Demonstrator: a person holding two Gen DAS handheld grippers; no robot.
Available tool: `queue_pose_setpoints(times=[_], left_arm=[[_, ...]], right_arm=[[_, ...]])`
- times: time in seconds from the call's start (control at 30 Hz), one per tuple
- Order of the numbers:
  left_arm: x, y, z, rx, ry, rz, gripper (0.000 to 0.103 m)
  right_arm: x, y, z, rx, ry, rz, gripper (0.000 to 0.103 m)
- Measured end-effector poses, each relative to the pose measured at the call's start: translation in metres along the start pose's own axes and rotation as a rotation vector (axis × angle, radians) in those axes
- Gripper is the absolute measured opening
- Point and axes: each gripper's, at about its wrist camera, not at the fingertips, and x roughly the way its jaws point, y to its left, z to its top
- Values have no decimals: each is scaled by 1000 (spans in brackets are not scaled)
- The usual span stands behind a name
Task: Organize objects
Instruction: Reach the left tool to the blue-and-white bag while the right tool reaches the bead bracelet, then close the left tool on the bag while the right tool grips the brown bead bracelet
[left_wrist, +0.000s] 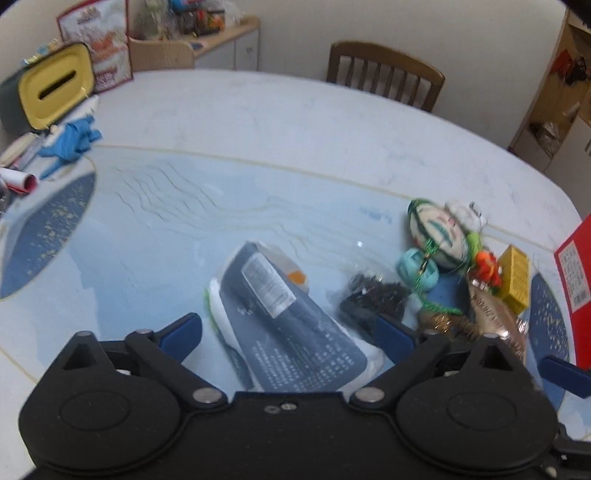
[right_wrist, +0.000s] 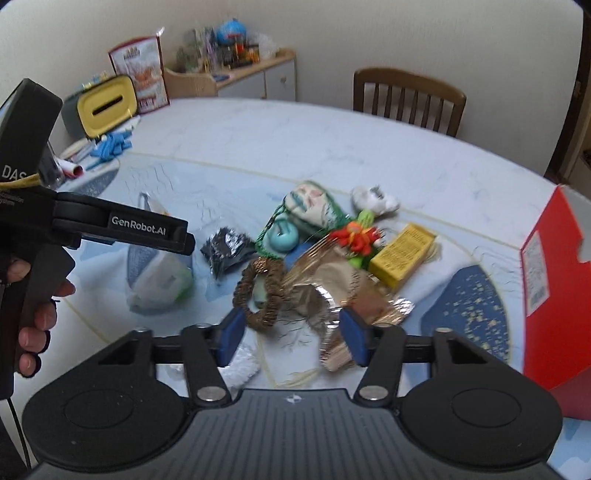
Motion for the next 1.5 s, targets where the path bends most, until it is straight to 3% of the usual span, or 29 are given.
queue_pose_setpoints(times=[0.23, 0.33, 0.47, 0.6, 0.9, 1.1, 1.3, 1.5], left_arm=[[8, 18, -1, 18, 33, -86, 80], [5, 23, -1, 43, 25, -120, 70], [1, 29, -5, 62, 14, -157, 38], [-1, 33, -8, 72, 2, -180, 32], [-26, 36, 4, 56, -25, -259, 29], [-55, 14, 20, 103, -24, -321, 29], [-83, -42, 37, 201, -32, -385, 29], [-101, -134, 51, 297, -30, -450, 29]], right_arm=[[21, 11, 8, 40, 41, -37, 39], [27, 11, 11, 72, 59, -47, 32], [29, 14, 14, 85, 67, -65, 17], [26, 19, 16, 90, 64, -76, 9], [-7, 20, 29, 98, 1, -88, 7], [-54, -8, 42, 140, -72, -116, 7], [-101, -65, 48, 190, -128, -183, 7], [-138, -137, 40, 222, -169, -260, 7]])
